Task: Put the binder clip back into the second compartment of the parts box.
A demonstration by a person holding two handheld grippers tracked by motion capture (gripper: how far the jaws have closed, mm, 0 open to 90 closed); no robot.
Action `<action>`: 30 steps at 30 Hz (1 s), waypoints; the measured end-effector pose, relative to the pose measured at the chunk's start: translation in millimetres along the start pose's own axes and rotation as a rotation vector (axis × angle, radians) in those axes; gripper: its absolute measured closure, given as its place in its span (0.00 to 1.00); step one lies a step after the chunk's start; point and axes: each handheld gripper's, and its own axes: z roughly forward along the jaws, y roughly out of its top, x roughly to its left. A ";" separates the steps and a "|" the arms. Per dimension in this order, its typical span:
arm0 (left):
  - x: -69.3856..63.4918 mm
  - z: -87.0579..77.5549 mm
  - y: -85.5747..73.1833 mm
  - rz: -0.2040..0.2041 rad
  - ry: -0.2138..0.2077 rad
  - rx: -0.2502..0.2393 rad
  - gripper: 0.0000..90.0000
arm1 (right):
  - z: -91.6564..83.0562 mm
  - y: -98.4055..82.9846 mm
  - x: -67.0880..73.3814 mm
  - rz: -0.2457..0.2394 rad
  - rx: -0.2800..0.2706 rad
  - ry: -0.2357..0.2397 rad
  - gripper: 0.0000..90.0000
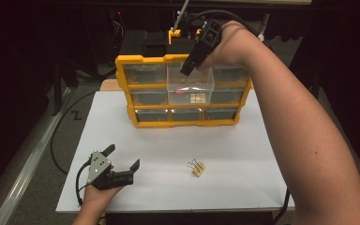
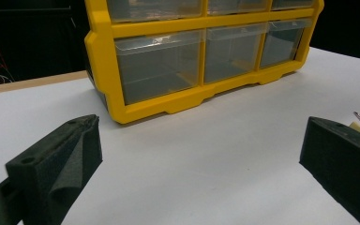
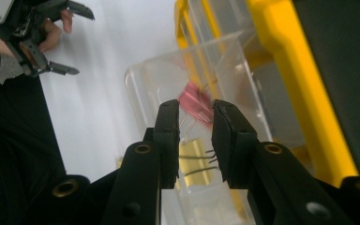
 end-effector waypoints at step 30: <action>-2.1 3.2 -0.3 0.012 0.006 0.012 0.00 | -8.1 -71.7 34.8 0.014 0.067 0.023 0.73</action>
